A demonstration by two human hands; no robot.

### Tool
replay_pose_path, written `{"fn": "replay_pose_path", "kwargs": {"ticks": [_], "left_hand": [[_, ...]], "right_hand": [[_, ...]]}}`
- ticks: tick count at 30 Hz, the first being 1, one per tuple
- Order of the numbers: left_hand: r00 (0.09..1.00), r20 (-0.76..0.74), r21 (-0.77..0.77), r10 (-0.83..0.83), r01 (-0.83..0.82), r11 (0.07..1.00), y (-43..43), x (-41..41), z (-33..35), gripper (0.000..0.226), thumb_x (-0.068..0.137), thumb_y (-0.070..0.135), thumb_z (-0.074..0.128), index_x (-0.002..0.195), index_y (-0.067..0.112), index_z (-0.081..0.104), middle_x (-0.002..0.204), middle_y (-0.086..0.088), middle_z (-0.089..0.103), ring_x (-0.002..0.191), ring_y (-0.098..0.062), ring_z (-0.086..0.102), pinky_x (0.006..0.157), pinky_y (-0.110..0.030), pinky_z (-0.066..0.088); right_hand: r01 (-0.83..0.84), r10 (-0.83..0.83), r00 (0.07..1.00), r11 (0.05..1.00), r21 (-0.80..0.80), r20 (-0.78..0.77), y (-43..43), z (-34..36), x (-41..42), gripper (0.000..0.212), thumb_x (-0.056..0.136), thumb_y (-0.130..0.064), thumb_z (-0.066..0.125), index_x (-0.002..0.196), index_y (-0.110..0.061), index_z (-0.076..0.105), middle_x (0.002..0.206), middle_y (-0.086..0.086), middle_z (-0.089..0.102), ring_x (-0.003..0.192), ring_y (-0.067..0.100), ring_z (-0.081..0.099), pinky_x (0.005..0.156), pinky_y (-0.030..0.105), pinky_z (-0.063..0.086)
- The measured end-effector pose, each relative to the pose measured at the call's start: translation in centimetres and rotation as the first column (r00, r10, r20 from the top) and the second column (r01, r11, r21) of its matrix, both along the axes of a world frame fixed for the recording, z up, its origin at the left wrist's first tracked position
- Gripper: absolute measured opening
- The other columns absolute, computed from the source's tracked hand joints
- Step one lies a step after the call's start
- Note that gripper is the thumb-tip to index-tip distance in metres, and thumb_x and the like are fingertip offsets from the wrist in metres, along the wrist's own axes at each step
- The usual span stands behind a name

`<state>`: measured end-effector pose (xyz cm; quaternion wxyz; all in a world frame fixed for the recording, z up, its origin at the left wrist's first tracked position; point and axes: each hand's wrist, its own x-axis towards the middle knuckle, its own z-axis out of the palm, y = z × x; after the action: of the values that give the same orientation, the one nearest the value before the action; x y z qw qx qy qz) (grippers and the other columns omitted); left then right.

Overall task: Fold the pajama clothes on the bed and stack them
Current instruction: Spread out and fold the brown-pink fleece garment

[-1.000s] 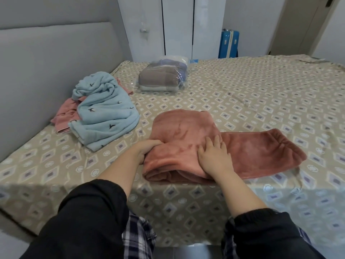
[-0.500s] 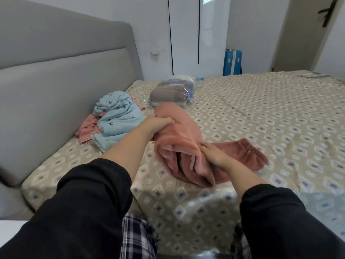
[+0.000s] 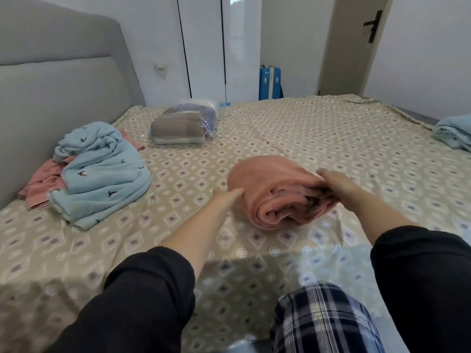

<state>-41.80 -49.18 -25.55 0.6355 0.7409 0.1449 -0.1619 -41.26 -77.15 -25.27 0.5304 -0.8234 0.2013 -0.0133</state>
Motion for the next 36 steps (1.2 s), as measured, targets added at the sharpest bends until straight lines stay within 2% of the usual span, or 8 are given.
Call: {"fn": "replay_pose_path", "kwargs": {"ticks": [5,9,13,19,24,29,32,36], "left_hand": [[0.926,-0.291,-0.574,-0.242,0.033,0.818,-2.2,-0.5,-3.0,0.07,0.08,0.06,0.065,0.126,0.009,0.053,0.122,-0.022,0.061,0.109,-0.037,0.062,0.094,-0.052,0.05],[0.928,-0.301,-0.629,-0.221,-0.02,0.777,-4.4,0.2,-2.8,0.052,0.087,0.037,0.064,0.131,0.01,0.056,0.128,-0.02,0.06,0.118,-0.034,0.058,0.099,-0.051,0.046],[0.976,-0.215,-0.485,-0.015,-0.093,0.869,-3.6,1.7,0.6,0.043,0.089,0.022,0.056,0.131,0.009,0.054,0.126,-0.017,0.062,0.113,-0.031,0.06,0.099,-0.05,0.047],[0.811,0.583,0.266,0.051,-0.25,0.931,2.5,2.5,8.6,0.043,0.068,0.016,0.068,0.11,0.018,0.06,0.096,-0.001,0.066,0.088,-0.022,0.062,0.075,-0.027,0.047],[0.64,0.458,0.886,-0.617,-0.269,0.379,4.6,0.3,8.2,0.1,0.075,0.016,0.063,0.149,0.043,0.003,0.112,-0.006,0.064,0.084,-0.029,0.063,0.063,-0.035,0.047],[0.459,-0.133,0.977,-0.879,-0.086,-0.193,7.2,-3.4,-0.3,0.091,0.084,0.042,0.062,0.152,0.033,0.003,0.128,-0.011,0.05,0.109,-0.029,0.052,0.088,-0.041,0.046],[0.55,0.097,0.99,-0.83,0.031,0.136,8.7,-3.7,-2.5,0.072,0.085,0.062,0.047,0.149,0.036,0.026,0.126,-0.003,0.053,0.113,-0.024,0.048,0.092,-0.038,0.039],[0.64,0.662,0.645,-0.39,-0.221,0.732,10.1,-2.2,-3.0,0.029,0.09,0.027,0.057,0.117,0.02,0.067,0.117,0.004,0.06,0.114,-0.016,0.049,0.098,-0.028,0.038]], "right_hand": [[-0.1,0.1,0.995,0.995,0.019,-0.019,0.5,-3.1,-1.1,0.049,0.097,-0.037,0.048,0.137,-0.009,0.047,0.124,0.019,0.059,0.107,0.035,0.06,0.089,0.045,0.052],[-0.06,0.054,0.997,0.99,0.128,0.048,1.2,-4.8,-1.8,0.041,0.101,-0.035,0.042,0.136,-0.015,0.047,0.119,0.011,0.058,0.105,0.028,0.057,0.092,0.042,0.049],[-0.163,0.17,0.985,0.962,0.219,-0.016,3.3,-3.9,-2.3,0.02,0.099,-0.031,0.039,0.094,-0.023,0.056,0.077,-0.004,0.052,0.063,0.01,0.048,0.056,0.025,0.04],[-0.137,0.104,0.989,0.909,0.394,0.104,7.5,-1.4,-1.6,0.027,0.098,-0.038,0.047,0.123,-0.026,0.047,0.127,-0.005,0.043,0.115,0.016,0.049,0.096,0.037,0.037],[-0.019,-0.119,0.956,0.888,0.46,0.269,9.7,1.6,-1.4,0.026,0.096,-0.03,0.044,0.118,-0.017,0.048,0.131,0.004,0.049,0.116,0.022,0.052,0.098,0.039,0.04],[0.098,-0.171,0.915,0.973,0.21,0.365,12.4,0.0,-2.9,0.045,0.095,-0.025,0.043,0.139,-0.012,0.042,0.139,0.006,0.048,0.119,0.015,0.047,0.097,0.032,0.037],[0.054,-0.076,0.914,0.996,0.064,0.398,14.5,-1.9,-3.3,0.044,0.095,-0.024,0.046,0.137,-0.015,0.044,0.133,-0.001,0.052,0.116,0.009,0.048,0.089,0.019,0.034],[-0.002,0.038,0.908,0.996,-0.087,0.417,16.7,-2.8,-2.4,0.038,0.091,-0.029,0.051,0.127,-0.016,0.056,0.11,-0.007,0.061,0.106,0.012,0.057,0.081,0.016,0.039]]}}
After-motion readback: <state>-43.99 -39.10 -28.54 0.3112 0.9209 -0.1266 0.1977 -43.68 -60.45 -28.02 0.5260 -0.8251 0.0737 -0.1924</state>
